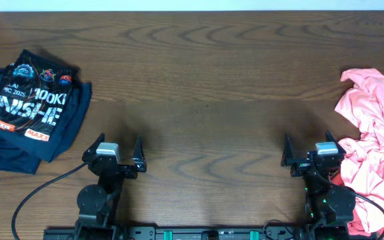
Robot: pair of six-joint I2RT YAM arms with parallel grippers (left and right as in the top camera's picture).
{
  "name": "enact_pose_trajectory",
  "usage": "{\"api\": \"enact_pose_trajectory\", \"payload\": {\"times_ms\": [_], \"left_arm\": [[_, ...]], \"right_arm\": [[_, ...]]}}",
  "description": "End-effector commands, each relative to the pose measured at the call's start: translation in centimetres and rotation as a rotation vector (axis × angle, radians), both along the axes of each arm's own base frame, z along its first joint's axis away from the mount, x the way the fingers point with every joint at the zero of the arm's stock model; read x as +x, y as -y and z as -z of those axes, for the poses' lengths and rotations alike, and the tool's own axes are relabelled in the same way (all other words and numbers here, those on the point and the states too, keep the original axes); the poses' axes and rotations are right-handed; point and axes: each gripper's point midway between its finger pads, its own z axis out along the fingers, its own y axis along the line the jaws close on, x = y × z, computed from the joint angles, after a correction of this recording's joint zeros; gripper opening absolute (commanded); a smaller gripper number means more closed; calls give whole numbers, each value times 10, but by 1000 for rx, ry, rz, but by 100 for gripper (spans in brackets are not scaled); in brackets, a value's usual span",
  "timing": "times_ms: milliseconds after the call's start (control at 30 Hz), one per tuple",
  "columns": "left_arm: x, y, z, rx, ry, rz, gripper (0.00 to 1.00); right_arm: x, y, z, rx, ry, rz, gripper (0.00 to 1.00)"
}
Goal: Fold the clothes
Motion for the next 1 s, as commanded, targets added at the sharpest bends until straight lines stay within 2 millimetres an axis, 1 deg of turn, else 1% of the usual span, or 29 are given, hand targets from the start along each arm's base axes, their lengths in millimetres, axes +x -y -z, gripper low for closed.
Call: {"api": "enact_pose_trajectory", "payload": {"times_ms": [0,567,667,767,833,900,967], "left_arm": [[0,-3,15,18,-30,-12,98],[0,-3,15,18,-30,-12,98],[0,-3,14,14,-28,-12,98],[0,-2,15,-39,-39,-15,98],[0,-1,14,-70,-46,-11,98],[-1,0,10,-109,-55,-16,98],[-2,5,5,-127,-68,13,98]], "right_arm": [[0,1,1,-12,-1,0,99],[0,-1,1,-10,-1,-8,99],[0,-1,0,82,-5,-1,99],[0,-5,3,163,-24,-17,99],[0,-10,5,168,-42,-46,99],[-1,-10,9,174,-73,-42,99],[-1,-7,11,171,-112,-20,99]]}}
